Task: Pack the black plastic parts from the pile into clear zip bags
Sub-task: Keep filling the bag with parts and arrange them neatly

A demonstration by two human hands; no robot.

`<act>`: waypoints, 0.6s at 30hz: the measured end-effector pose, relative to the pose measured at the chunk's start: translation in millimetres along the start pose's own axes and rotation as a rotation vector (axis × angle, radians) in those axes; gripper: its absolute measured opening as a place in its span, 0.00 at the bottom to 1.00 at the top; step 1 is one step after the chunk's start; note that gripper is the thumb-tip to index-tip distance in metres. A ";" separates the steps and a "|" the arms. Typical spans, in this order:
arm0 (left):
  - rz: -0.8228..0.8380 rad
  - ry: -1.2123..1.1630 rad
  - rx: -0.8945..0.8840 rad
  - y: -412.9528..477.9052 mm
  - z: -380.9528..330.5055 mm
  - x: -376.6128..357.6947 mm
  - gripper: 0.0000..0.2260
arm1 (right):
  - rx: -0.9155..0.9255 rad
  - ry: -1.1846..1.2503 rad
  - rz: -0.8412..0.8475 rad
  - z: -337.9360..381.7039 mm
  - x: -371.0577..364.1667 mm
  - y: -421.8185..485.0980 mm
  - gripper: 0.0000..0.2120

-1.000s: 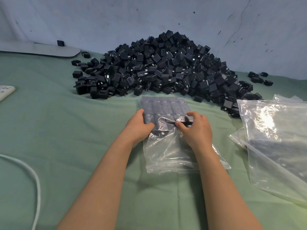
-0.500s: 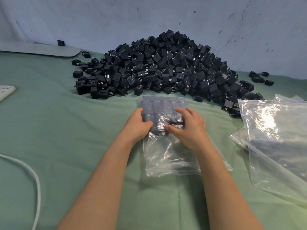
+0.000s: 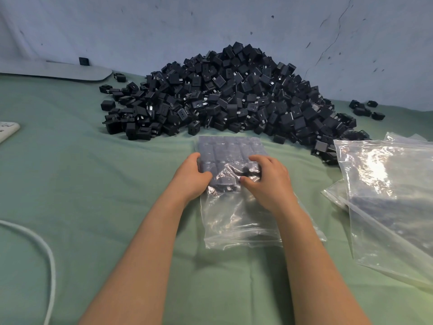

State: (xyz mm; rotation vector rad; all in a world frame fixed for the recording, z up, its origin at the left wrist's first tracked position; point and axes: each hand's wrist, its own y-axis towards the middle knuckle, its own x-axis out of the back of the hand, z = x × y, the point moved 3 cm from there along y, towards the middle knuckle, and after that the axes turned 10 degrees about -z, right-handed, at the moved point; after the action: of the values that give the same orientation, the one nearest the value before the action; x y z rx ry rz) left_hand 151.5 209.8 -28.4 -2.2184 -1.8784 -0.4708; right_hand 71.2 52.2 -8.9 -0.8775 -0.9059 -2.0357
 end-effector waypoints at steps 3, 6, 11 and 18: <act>0.002 0.005 0.023 -0.7 -0.6 0.5 0.13 | -0.003 0.009 0.007 1.3 -1.1 -0.8 0.29; 0.008 0.003 0.028 -2.0 -2.9 0.9 0.19 | -0.006 0.008 0.006 1.7 -2.7 -1.3 0.29; -0.005 0.022 0.014 -4.3 -4.4 1.6 0.25 | 0.002 -0.004 -0.006 2.9 -4.4 -1.7 0.28; -0.016 0.054 -0.003 -5.8 -6.9 1.6 0.27 | 0.003 -0.015 -0.008 1.8 -4.5 -1.8 0.27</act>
State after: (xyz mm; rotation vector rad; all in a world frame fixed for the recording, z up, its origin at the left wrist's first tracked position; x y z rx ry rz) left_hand 145.3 209.8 -21.7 -2.1722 -1.8708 -0.5312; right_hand 72.5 56.1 -12.1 -0.8905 -0.9218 -2.0368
